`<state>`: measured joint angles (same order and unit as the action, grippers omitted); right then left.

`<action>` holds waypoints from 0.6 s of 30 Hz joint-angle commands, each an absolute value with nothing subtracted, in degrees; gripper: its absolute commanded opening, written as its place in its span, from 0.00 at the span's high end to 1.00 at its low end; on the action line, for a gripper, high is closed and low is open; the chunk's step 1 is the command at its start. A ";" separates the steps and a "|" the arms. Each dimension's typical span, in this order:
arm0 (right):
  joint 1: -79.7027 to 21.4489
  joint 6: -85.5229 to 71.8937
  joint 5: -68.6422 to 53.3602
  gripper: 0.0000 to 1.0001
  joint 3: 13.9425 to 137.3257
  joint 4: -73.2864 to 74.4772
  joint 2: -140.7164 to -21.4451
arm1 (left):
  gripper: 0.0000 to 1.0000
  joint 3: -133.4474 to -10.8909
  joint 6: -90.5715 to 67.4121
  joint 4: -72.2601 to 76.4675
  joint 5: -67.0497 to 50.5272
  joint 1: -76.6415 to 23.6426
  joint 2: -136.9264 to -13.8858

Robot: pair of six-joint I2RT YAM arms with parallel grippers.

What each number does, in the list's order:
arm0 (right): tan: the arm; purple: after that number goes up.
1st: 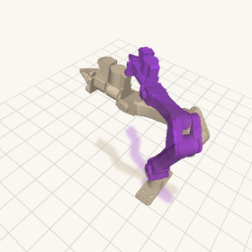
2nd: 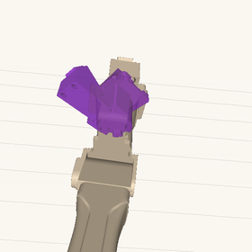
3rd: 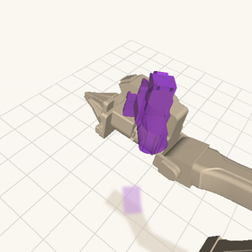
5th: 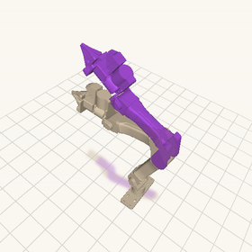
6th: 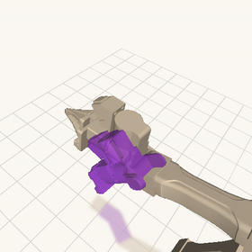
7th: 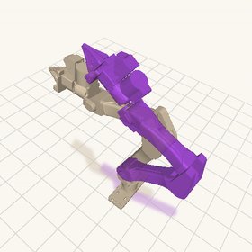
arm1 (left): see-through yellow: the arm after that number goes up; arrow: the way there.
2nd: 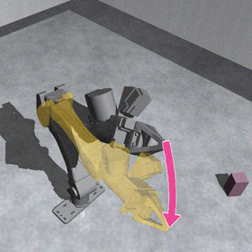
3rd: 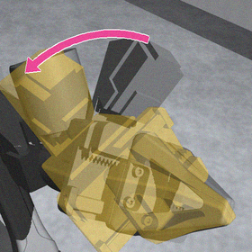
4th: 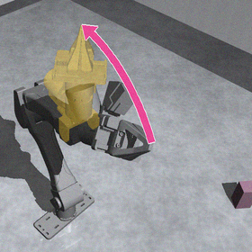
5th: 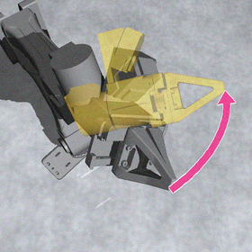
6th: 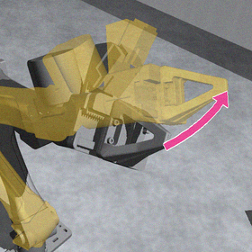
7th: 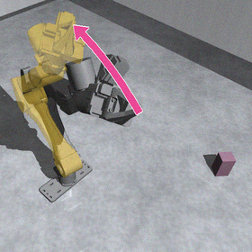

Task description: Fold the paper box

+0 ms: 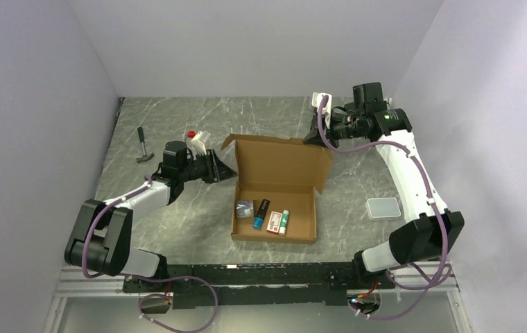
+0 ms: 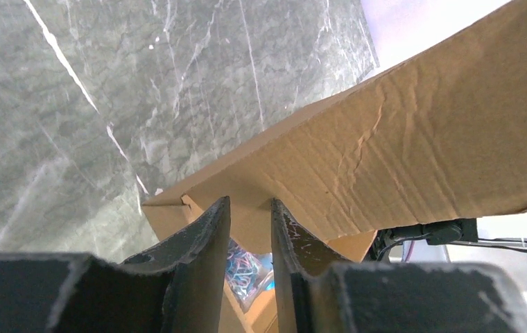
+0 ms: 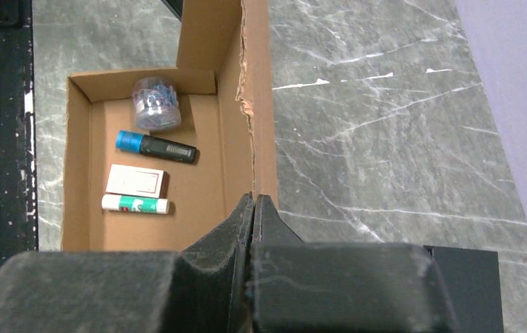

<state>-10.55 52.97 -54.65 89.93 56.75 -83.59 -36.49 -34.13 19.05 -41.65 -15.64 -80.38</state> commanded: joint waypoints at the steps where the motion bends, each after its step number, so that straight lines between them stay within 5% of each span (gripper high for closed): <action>1: -12.41 52.92 -53.95 1.00 86.61 58.01 -81.39 | 0.67 -34.44 -35.76 20.52 -41.48 -16.00 -76.91; 18: -15.73 52.48 -50.15 1.00 81.83 57.20 -77.17 | 0.66 -30.12 -38.86 8.86 -36.41 -15.91 -66.46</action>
